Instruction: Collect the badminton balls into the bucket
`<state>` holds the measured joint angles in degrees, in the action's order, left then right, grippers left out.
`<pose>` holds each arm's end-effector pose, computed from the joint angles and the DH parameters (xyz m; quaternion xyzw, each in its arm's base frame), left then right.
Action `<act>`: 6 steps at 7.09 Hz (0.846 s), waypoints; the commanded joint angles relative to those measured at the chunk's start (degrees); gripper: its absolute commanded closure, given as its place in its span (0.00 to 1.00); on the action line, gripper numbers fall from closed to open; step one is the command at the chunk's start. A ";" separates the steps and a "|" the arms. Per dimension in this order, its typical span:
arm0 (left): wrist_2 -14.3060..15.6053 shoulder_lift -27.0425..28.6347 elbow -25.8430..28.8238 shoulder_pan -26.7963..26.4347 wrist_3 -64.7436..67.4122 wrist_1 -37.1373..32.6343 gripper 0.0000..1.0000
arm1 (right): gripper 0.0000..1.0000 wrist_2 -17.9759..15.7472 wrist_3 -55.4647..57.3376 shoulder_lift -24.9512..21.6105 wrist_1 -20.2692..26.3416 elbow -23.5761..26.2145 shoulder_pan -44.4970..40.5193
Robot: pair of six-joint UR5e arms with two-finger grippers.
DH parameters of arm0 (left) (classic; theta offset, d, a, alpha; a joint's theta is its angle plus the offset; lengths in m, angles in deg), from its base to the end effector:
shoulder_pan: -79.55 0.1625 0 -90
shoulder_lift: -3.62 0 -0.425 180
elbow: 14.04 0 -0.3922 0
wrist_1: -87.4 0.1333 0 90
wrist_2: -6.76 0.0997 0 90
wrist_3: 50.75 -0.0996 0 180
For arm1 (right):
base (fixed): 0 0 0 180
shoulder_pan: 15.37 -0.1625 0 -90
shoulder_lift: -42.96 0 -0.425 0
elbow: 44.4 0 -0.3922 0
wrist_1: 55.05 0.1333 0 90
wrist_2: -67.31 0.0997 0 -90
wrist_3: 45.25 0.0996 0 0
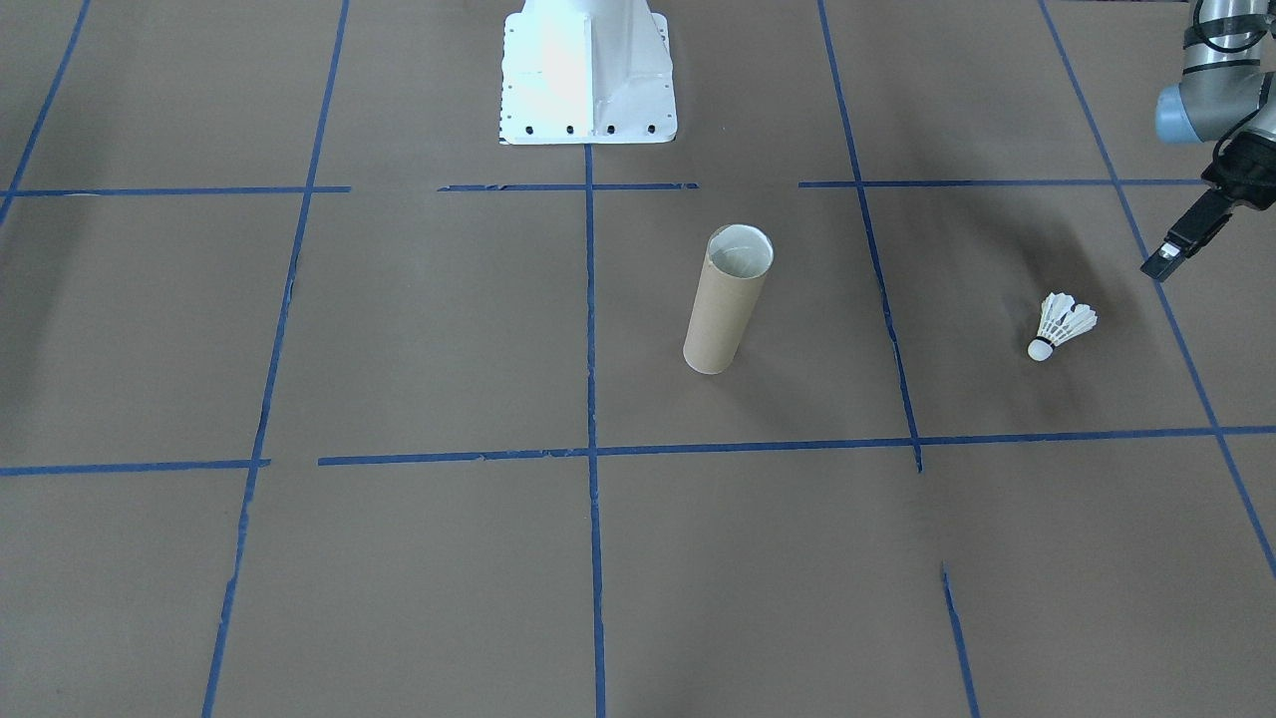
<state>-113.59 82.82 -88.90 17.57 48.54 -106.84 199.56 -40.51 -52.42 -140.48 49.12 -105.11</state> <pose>0.1041 -0.3722 0.6713 0.0885 0.6361 -0.3017 0.7046 0.0643 -0.4555 0.6673 0.0063 -0.3609 0.0279 0.9322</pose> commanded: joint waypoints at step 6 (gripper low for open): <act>9.79 4.38 3.49 10.82 2.49 -0.52 0.00 | 0.00 -0.06 0.00 -0.07 0.00 0.00 0.00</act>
<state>-103.91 86.37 -86.02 27.58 51.13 -107.52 199.50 -40.51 -52.49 -140.48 49.12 -105.11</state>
